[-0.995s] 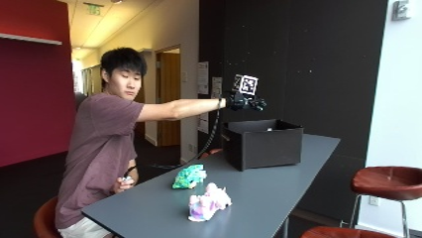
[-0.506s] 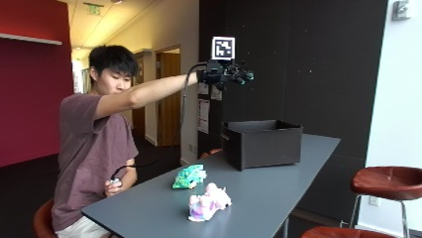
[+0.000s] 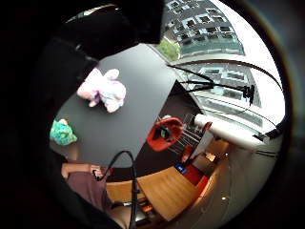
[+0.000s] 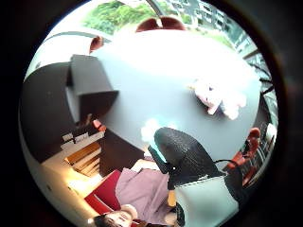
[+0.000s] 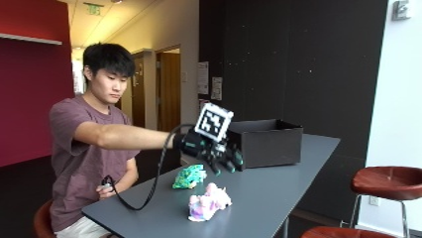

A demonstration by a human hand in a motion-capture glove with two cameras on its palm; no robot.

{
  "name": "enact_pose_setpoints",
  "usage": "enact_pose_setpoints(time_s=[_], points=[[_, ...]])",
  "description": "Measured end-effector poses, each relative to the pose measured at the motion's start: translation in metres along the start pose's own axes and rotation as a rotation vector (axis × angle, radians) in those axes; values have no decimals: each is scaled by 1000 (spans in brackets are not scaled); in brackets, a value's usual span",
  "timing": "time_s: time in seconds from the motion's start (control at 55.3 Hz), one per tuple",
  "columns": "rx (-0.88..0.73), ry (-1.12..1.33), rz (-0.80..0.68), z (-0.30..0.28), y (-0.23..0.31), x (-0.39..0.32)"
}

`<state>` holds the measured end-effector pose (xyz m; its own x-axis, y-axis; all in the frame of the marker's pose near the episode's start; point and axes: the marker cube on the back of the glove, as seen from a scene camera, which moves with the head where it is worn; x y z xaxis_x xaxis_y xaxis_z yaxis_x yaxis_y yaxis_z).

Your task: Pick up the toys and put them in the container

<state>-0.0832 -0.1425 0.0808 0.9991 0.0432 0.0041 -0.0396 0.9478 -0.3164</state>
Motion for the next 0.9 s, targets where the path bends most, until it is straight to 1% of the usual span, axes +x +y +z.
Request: enact_pose_setpoints(time_s=[0.072,0.199,0.235,0.307,0.452,0.506,0.579,0.651,0.705,0.778,0.85,0.904], points=[[-56,39,23,54,-19,13],[-122,58,-19,120,-34,23],[-101,39,-35,132,-36,24],[1,-36,-58,142,-40,27],[76,-124,-106,138,-47,26],[95,-152,-101,136,-52,21],[83,-167,-106,132,-54,11],[31,-170,-119,121,-52,-2],[-9,-160,-138,107,-47,-12],[-16,-137,-145,78,-37,-26],[24,-104,-145,41,-24,-43],[70,-103,-172,10,-12,-57]])
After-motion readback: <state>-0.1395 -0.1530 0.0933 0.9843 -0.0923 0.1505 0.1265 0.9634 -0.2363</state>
